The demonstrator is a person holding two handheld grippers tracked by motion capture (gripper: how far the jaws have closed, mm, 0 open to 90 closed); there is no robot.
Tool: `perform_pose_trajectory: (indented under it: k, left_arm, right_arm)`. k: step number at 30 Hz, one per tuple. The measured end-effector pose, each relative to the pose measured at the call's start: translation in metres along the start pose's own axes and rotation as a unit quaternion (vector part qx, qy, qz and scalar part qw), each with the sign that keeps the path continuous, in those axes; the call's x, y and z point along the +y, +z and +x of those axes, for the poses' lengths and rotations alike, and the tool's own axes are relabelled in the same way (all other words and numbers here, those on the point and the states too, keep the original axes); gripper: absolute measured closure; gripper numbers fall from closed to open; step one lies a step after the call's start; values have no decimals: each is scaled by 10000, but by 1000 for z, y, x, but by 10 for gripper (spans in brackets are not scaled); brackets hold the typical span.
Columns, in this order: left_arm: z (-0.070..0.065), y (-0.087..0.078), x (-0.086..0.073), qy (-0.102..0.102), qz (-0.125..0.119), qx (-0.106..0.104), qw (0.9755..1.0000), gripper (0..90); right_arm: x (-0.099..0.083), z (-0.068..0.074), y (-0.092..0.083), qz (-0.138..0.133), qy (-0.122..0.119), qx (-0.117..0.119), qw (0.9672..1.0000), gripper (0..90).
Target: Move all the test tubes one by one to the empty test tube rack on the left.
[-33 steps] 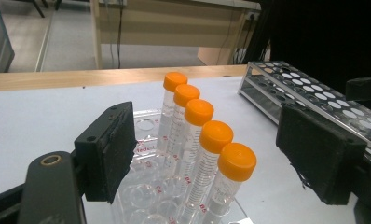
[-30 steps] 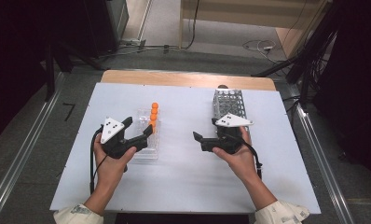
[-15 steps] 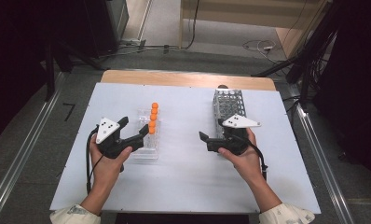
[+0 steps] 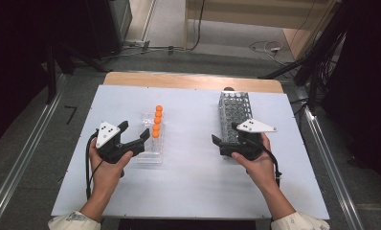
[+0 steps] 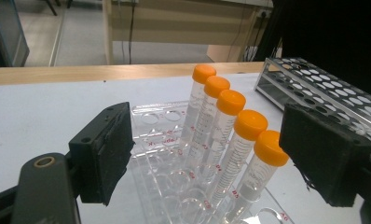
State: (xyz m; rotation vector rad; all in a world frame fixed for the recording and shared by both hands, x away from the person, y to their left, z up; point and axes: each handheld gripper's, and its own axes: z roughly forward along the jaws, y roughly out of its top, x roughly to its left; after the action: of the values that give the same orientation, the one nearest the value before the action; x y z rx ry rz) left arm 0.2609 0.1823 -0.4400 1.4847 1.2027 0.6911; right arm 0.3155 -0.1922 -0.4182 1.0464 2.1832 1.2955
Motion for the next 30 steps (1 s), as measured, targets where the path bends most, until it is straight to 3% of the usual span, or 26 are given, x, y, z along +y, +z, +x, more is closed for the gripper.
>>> perform_pose_trajectory:
  k: [30]
  left_arm:
    - [15,-11,-11,0,161,138,9998,179]
  right_arm:
    - [-22,-41,-44,-181,376,-583,9974,123]
